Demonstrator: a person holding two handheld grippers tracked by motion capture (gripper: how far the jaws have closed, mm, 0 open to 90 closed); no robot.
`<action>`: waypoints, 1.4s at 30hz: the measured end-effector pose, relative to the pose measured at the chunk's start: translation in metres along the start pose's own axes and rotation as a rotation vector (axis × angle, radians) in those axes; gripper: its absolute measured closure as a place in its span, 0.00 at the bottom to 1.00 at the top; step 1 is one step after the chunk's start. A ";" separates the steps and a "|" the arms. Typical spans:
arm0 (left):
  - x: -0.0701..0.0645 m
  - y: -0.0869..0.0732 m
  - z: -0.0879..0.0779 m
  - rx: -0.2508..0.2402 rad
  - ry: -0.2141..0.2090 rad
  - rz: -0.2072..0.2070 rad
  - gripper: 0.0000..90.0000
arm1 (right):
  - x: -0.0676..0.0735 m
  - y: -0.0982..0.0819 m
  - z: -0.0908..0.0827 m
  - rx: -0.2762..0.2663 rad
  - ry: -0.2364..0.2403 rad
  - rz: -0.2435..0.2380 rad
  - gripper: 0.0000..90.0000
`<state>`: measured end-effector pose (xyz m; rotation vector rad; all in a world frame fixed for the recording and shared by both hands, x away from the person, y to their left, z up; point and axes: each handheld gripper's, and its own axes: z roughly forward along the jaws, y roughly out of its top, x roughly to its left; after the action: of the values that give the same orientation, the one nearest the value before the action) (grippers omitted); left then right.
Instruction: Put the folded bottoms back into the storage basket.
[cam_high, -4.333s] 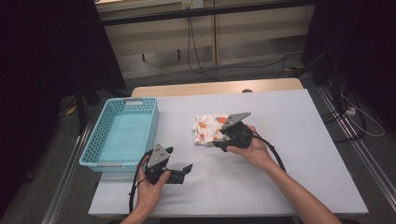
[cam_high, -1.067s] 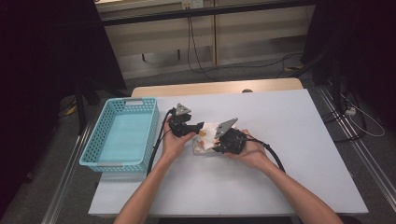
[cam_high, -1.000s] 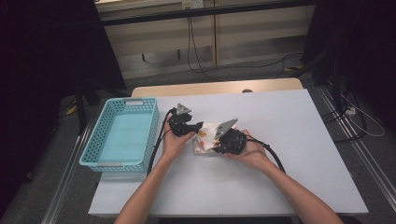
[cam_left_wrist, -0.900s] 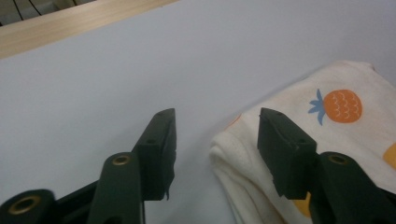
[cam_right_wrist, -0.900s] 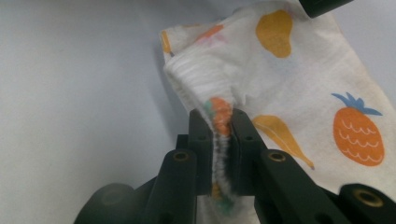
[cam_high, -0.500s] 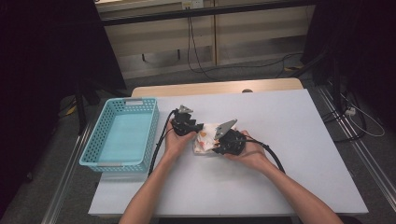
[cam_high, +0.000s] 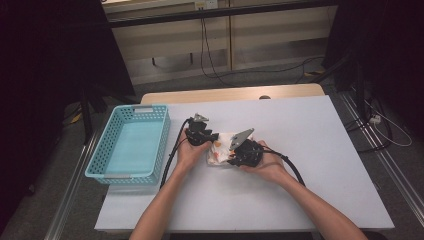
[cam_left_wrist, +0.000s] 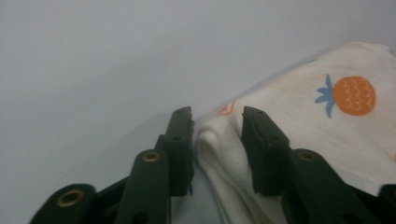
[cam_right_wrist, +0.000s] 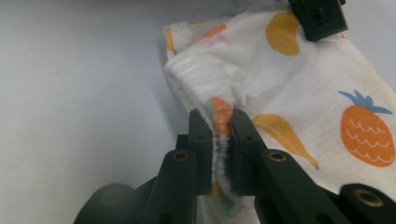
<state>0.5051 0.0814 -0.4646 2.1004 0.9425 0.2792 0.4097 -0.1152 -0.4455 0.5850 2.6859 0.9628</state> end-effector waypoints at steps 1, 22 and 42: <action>0.000 0.000 0.000 0.000 -0.006 -0.010 0.75 | 0.000 0.000 0.000 0.000 0.001 0.001 0.91; -0.007 0.005 -0.017 -0.074 -0.011 -0.011 0.90 | 0.002 0.000 -0.004 -0.050 0.019 0.030 0.91; -0.008 0.014 -0.048 -0.159 -0.015 -0.004 0.90 | 0.010 0.014 -0.015 -0.118 0.018 0.011 0.91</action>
<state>0.4837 0.0975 -0.4215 1.9527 0.8863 0.3248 0.4002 -0.1088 -0.4258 0.5694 2.6222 1.1255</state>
